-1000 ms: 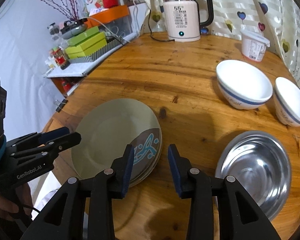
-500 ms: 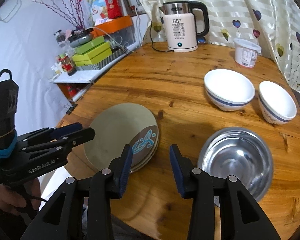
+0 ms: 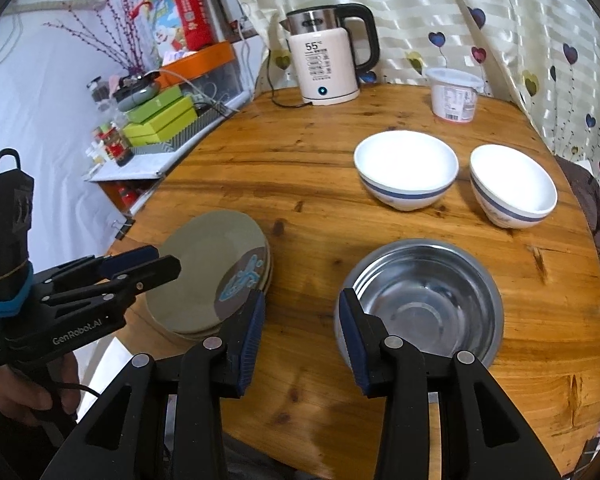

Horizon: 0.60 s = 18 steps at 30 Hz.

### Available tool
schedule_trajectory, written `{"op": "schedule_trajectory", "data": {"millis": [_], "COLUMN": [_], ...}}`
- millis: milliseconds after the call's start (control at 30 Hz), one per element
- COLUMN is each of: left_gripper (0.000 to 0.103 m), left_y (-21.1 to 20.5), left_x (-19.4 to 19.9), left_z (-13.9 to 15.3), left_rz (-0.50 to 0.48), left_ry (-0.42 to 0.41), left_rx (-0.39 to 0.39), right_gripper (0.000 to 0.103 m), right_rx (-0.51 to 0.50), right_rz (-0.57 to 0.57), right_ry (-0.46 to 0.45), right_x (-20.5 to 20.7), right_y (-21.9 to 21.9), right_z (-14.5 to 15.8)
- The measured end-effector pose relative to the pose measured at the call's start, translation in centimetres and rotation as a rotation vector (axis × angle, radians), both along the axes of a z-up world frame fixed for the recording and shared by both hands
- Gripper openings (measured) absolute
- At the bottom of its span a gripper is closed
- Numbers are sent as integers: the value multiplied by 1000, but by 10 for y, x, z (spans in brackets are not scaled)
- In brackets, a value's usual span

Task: Organize plates and bowls
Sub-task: 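Move the right tool to the steel bowl and grasp its rim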

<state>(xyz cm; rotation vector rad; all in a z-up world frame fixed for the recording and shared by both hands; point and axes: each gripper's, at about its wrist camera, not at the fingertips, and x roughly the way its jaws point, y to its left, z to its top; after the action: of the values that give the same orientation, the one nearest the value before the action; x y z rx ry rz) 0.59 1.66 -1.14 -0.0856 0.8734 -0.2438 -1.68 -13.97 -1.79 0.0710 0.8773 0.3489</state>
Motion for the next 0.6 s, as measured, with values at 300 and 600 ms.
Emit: {"op": "schedule_trajectory", "data": {"millis": [300, 600], "left_gripper": [42, 42], "left_y": [-3, -7], "left_x": [2, -8], "left_z": [-2, 6], "left_rz": [-15, -23], "left_ry": [18, 3], "left_rx": [-8, -8], "right_gripper": [38, 38], "right_rx": [18, 38], "right_rz": [-15, -34], "right_ry": [6, -18], "right_x": [-2, -15], "right_y": [-9, -16], "right_z": [1, 9]}}
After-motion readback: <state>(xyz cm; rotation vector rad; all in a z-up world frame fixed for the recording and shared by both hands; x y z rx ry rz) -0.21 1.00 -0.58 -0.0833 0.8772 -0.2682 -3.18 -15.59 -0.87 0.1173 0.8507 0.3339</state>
